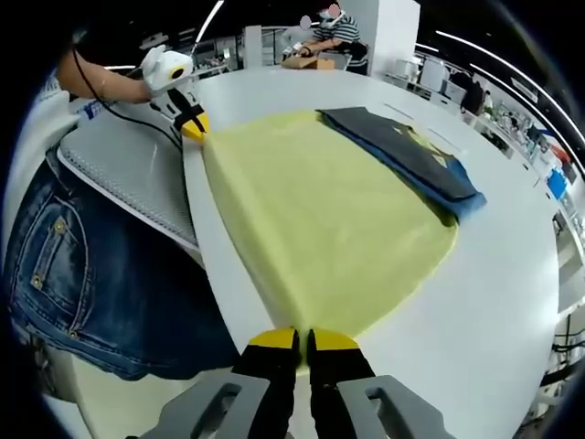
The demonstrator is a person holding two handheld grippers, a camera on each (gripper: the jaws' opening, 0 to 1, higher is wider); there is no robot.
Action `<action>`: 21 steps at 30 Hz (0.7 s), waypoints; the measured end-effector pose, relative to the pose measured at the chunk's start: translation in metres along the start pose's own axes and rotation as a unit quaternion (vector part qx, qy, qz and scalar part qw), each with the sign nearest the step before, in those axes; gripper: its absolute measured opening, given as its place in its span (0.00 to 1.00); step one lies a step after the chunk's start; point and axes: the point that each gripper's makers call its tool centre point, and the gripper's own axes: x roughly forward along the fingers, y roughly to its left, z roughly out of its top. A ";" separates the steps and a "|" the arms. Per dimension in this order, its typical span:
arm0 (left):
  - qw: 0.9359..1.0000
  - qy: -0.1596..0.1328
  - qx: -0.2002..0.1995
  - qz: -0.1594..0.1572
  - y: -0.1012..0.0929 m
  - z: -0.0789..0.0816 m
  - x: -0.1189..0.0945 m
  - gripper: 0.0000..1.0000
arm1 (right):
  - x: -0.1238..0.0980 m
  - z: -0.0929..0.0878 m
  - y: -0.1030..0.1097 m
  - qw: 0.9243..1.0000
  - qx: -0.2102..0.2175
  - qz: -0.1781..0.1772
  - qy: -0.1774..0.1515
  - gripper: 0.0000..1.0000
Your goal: Fold the garment on the visible template until the final outline fits inside the template.
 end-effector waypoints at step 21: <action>0.999 0.002 -0.034 -0.032 -0.025 -0.012 -0.022 0.00 | -0.009 -0.004 0.033 1.000 0.026 0.015 -0.008 0.00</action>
